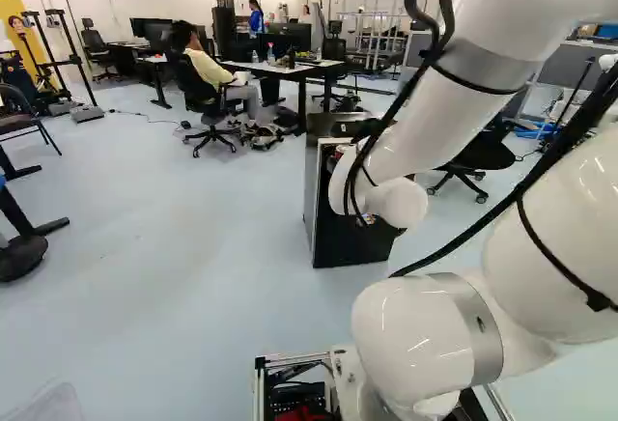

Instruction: Grab a drink from the fridge

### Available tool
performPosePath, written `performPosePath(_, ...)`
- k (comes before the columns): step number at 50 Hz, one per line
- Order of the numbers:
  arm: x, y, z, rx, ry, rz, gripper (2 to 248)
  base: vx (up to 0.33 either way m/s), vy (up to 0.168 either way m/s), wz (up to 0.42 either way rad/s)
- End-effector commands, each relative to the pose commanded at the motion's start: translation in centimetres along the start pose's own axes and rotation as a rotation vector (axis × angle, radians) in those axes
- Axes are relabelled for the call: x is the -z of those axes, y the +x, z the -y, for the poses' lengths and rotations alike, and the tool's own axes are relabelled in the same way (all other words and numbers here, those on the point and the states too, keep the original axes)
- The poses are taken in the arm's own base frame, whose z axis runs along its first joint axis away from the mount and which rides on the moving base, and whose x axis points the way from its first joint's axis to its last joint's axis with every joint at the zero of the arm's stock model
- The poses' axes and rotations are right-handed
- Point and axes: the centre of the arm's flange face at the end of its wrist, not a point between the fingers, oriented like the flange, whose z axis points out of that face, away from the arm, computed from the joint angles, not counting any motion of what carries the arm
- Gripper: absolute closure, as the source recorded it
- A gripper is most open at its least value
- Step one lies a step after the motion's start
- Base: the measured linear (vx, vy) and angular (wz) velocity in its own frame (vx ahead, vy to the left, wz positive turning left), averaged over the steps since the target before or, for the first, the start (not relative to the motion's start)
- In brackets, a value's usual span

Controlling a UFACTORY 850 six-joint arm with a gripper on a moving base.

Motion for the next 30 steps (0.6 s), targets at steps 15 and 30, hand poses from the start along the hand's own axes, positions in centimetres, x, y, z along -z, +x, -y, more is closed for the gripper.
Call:
performPosePath(15, 1.1, -1.0, 0.2, 0.003, 0.007, 0.0, 150, 0.0, 0.0, 0.0)
performPosePath(30, 1.5, -1.4, 0.3, 0.004, 0.01, 0.0, 150, 0.0, 0.0, 0.0)
